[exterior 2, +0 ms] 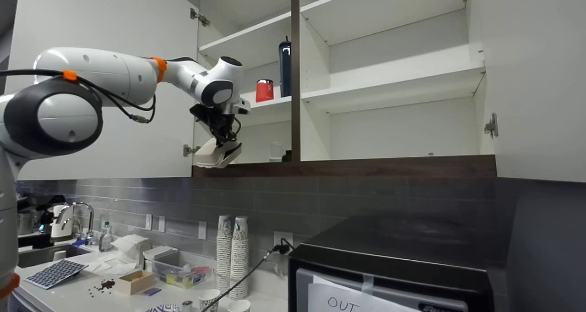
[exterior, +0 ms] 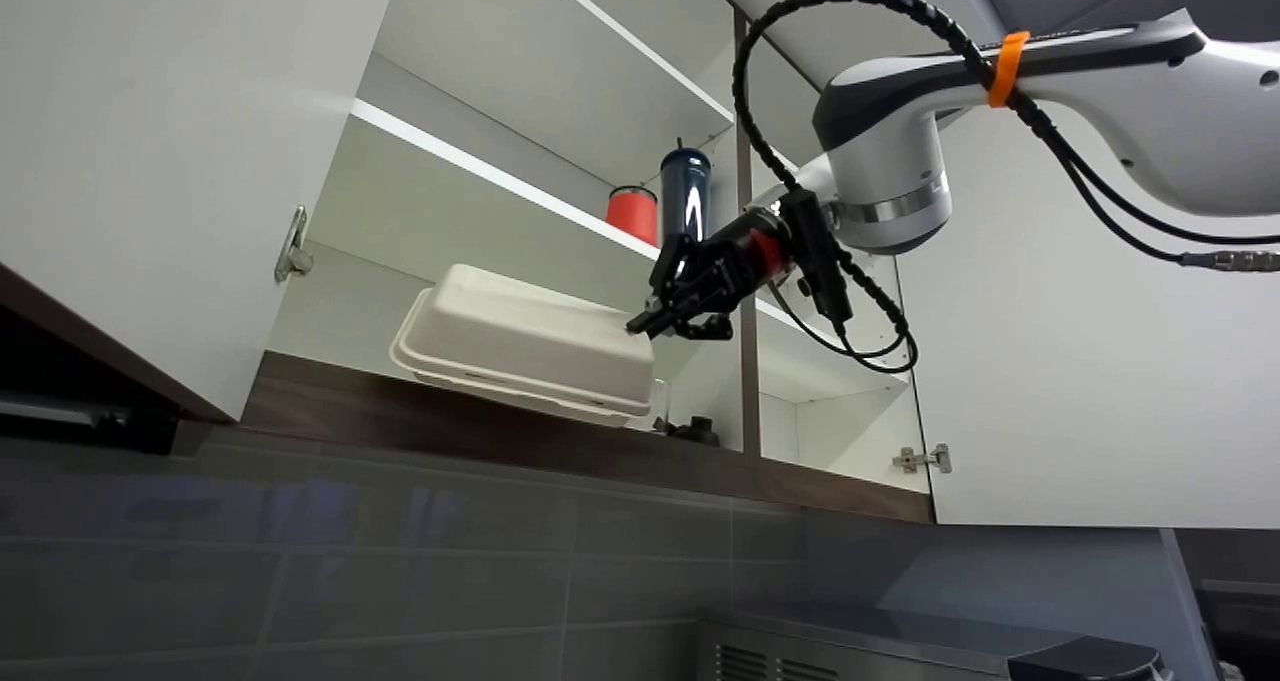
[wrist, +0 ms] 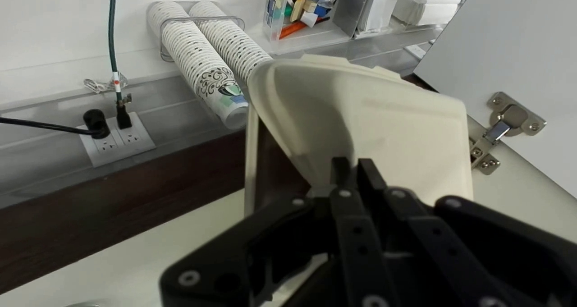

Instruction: Put the container inside the cupboard

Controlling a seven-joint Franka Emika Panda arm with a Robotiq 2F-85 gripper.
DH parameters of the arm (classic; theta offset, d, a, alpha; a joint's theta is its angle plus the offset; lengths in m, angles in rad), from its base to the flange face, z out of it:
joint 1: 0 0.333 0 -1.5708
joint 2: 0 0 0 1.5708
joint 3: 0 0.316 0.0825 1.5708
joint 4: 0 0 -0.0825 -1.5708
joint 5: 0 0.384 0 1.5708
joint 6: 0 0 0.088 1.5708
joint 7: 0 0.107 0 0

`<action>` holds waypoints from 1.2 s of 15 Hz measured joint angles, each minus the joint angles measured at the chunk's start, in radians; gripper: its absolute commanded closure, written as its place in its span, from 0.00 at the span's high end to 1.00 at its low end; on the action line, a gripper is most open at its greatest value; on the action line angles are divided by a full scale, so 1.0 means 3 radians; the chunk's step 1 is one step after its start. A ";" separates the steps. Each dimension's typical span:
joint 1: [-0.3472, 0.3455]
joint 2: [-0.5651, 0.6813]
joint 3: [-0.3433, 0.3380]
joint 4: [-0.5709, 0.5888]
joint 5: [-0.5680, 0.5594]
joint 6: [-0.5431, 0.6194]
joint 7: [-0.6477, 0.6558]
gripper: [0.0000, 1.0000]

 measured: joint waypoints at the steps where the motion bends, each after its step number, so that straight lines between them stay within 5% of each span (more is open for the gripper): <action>1: 0.0000 0.0014 0.0000 0.0016 0.0000 0.0000 0.0008 0.08; 2: 0.0001 0.0020 0.0000 0.0027 0.0000 0.0000 0.0017 0.02; 7: 0.0000 0.0035 -0.0013 0.0043 -0.0061 -0.0001 0.0141 0.02; 18: 0.0103 0.0443 0.0109 0.0754 -0.0397 -0.0039 0.1358 0.02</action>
